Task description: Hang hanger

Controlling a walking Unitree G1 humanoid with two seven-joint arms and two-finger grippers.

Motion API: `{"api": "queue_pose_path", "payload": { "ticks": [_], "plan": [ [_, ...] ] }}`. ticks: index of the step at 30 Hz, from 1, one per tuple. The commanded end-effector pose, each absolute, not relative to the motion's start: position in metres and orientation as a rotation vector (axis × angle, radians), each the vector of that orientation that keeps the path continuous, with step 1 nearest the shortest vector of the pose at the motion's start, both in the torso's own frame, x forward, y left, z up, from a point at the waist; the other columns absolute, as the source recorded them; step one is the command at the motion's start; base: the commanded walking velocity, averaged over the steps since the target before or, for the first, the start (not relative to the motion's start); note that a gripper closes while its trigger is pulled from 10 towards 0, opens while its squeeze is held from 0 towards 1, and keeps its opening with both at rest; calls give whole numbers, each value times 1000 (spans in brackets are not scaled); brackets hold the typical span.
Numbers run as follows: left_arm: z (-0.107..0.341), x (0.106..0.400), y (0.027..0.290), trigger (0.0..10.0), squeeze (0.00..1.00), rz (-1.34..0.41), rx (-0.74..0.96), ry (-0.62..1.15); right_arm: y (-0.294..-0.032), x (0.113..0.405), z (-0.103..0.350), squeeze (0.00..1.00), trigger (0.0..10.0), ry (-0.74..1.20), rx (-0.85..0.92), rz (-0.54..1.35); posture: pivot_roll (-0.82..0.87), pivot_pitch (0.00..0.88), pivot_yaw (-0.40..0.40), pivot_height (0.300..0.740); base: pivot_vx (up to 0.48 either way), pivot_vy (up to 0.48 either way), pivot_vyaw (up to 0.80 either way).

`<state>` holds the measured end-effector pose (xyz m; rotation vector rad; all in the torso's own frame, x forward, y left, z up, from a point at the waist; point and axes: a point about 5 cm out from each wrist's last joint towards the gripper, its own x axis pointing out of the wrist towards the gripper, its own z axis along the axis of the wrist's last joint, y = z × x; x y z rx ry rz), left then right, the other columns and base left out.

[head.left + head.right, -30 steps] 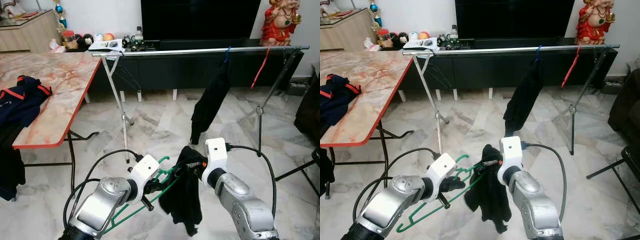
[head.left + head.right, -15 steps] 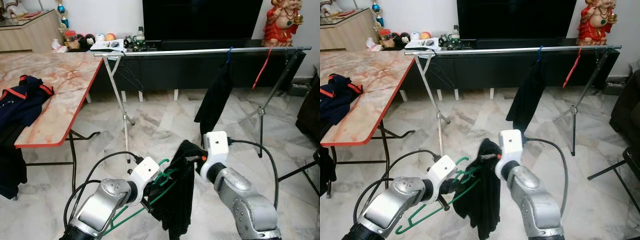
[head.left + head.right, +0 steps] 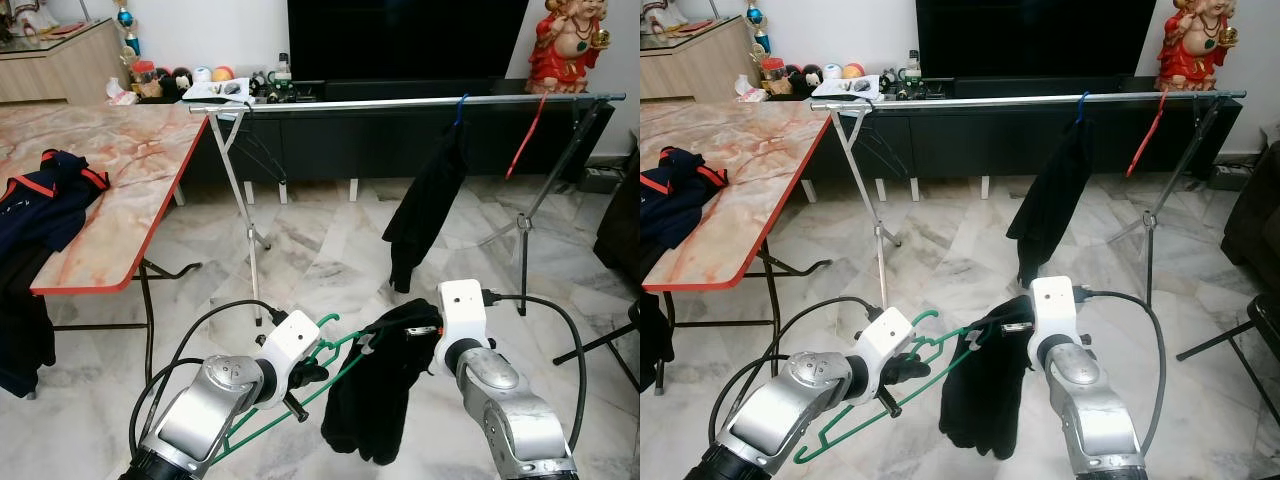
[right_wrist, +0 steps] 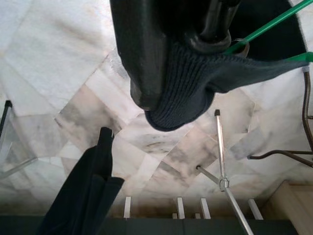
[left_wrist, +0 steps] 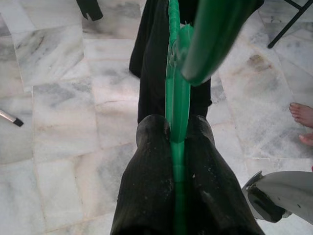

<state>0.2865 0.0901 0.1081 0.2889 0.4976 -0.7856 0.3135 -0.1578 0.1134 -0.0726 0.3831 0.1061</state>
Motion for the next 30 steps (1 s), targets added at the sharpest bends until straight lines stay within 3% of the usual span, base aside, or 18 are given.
{"api": "queue_pose_path", "payload": {
  "ticks": [1, 3, 7, 17, 21, 24, 28, 30],
  "plan": [
    [114, 291, 94, 10000, 0, -762, 290, 466, -151, 313, 117, 0, 10000, 366, -38, 143, 103, 24, 24, 740, 0, 0, 0],
    [114, 291, 93, 10000, 0, -765, 289, 464, -141, 312, 121, 0, 10000, 349, -14, 204, 102, 24, 24, 740, 0, 0, 0],
    [115, 290, 90, 10000, 0, -789, 281, 458, -105, 300, 144, 0, 10000, 251, 46, 499, 101, 23, 25, 740, 0, 0, 0],
    [115, 287, 86, 10000, 0, -820, 274, 455, -96, 295, 155, 0, 10000, 142, -98, 632, 102, 19, 24, 740, 0, 0, 0],
    [115, 288, 85, 10000, 0, -816, 261, 447, -85, 276, 167, 0, 10000, 80, -167, 844, 96, 22, 22, 740, 0, 0, 0],
    [116, 289, 85, 10000, 0, -805, 251, 439, -95, 279, 156, 0, 10000, 119, -275, 804, 96, 24, 22, 740, 0, 0, 0],
    [116, 290, 86, 10000, 0, -794, 244, 433, -136, 306, 136, 0, 10000, 244, -383, 476, 97, 27, 22, 740, 0, 0, 0],
    [117, 291, 87, 10000, 0, -792, 241, 430, -145, 311, 138, 0, 10000, 230, -407, 416, 99, 28, 23, 740, 0, 0, 0]
  ]
}}
